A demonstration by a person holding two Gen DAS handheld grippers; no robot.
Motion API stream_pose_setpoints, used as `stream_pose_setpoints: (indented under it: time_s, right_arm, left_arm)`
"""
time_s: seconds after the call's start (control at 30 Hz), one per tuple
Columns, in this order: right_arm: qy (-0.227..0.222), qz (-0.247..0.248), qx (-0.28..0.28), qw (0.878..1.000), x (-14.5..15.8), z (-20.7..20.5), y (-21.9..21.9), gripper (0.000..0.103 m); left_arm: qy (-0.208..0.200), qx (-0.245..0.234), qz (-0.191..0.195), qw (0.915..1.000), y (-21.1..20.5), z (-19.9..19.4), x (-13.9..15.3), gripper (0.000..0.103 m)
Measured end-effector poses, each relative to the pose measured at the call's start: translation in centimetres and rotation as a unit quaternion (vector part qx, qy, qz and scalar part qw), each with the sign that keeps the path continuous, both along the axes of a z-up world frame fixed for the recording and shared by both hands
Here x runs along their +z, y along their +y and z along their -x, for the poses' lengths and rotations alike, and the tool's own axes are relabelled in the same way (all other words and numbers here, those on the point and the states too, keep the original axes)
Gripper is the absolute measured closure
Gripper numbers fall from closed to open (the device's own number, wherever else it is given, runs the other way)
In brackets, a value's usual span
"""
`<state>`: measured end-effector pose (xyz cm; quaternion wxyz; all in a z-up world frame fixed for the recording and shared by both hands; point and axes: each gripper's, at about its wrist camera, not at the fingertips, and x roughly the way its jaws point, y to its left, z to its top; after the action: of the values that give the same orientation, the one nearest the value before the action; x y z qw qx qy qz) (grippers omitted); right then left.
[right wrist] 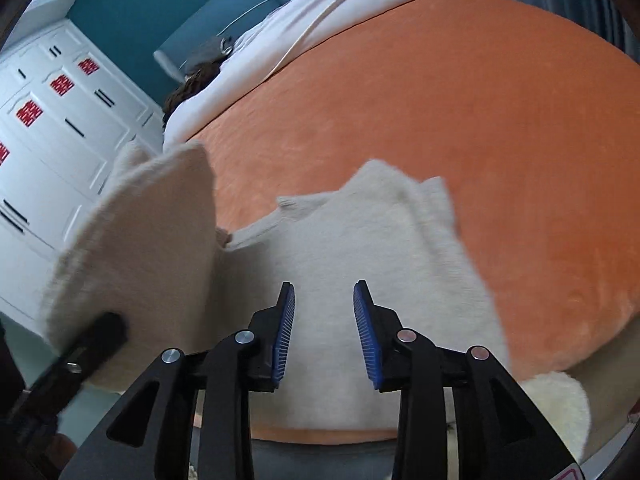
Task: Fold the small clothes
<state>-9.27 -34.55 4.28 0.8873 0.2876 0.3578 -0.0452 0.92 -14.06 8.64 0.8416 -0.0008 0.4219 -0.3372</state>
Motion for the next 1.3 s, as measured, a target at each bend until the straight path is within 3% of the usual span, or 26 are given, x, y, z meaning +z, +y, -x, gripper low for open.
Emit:
stream_pose_setpoints:
  time_s: [0.13,0.17,0.2,0.23,0.33,0.4,0.47,0.57,0.67,0.8,0.83,0.9,0.93,0.97,1.03,1.13,1.17,1.23,1.3]
  right_arm:
    - [-0.004,0.001,-0.023,1.000,-0.1,3.9,-2.7,0.057]
    - [-0.002,0.002,-0.023,1.000,-0.2,4.5,-2.9,0.054]
    - [0.000,0.002,-0.023,1.000,-0.3,4.9,-3.1,0.053]
    - [-0.001,0.000,-0.020,1.000,-0.5,5.2,-3.1,0.050]
    - [-0.002,-0.018,-0.001,1.000,-0.9,5.0,-2.9,0.040]
    - [-0.006,-0.040,0.013,0.999,-1.4,4.4,-2.8,0.035]
    - [0.000,-0.062,0.027,0.998,-2.3,3.0,-2.1,0.031]
    - [0.037,-0.087,0.041,0.995,-3.8,0.9,-0.1,0.031]
    - [0.053,-0.098,0.056,0.992,-4.7,-0.4,1.9,0.031]
    - [0.070,-0.072,0.071,0.992,-4.8,-2.4,4.0,0.031]
    - [0.070,-0.066,0.073,0.993,-4.7,-2.8,4.3,0.033]
    - [0.066,-0.044,0.078,0.994,-4.1,-3.3,5.0,0.050]
    - [0.065,-0.028,0.082,0.994,-3.6,-3.5,5.1,0.072]
    - [0.054,-0.014,0.088,0.995,-2.6,-3.5,5.5,0.078]
    - [0.007,-0.011,0.098,0.995,-0.1,-2.7,5.7,0.084]
    - [-0.081,-0.037,0.100,0.991,4.4,-0.1,4.3,0.086]
    - [-0.105,-0.036,0.089,0.990,5.5,1.2,3.7,0.086]
    - [-0.113,-0.010,0.057,0.992,5.9,2.7,2.2,0.086]
    - [-0.065,0.031,0.027,0.997,3.1,2.6,0.5,0.086]
  left_arm:
    - [0.024,-0.016,-0.090,0.9955,-4.9,0.8,-6.2,0.079]
    - [0.035,-0.015,-0.094,0.9948,-4.9,1.1,-7.0,0.078]
    - [0.036,-0.013,-0.090,0.9952,-4.4,1.6,-7.4,0.067]
    - [0.029,-0.014,-0.089,0.9955,-4.0,2.1,-7.4,0.047]
    - [-0.020,-0.010,-0.115,0.9931,-1.3,3.7,-6.9,0.019]
    - [-0.039,0.000,-0.155,0.9871,-0.6,4.5,-7.3,0.012]
    - [-0.038,0.011,-0.189,0.9812,1.3,4.8,-8.7,0.012]
    - [-0.002,0.036,-0.220,0.9749,3.8,4.8,-11.1,0.012]
    - [0.022,0.061,-0.217,0.9740,5.2,4.2,-12.3,0.012]
    - [0.041,0.082,-0.198,0.9759,5.9,3.2,-12.8,0.012]
    - [0.046,0.084,-0.186,0.9778,6.1,3.0,-12.7,0.013]
    - [0.048,0.086,-0.158,0.9825,6.7,2.8,-12.3,0.016]
    - [0.046,0.088,-0.150,0.9836,6.7,2.7,-12.0,0.022]
    - [0.050,0.089,-0.141,0.9847,6.9,2.5,-11.9,0.028]
    - [0.066,0.083,-0.129,0.9860,7.0,2.2,-11.8,0.057]
    - [0.094,0.081,-0.130,0.9837,7.0,1.6,-11.9,0.083]
    - [0.111,0.078,-0.116,0.9841,7.0,1.5,-11.9,0.085]
    - [0.113,0.070,-0.106,0.9856,6.6,1.6,-11.7,0.087]
    - [0.103,0.062,-0.116,0.9860,5.8,1.9,-11.7,0.091]
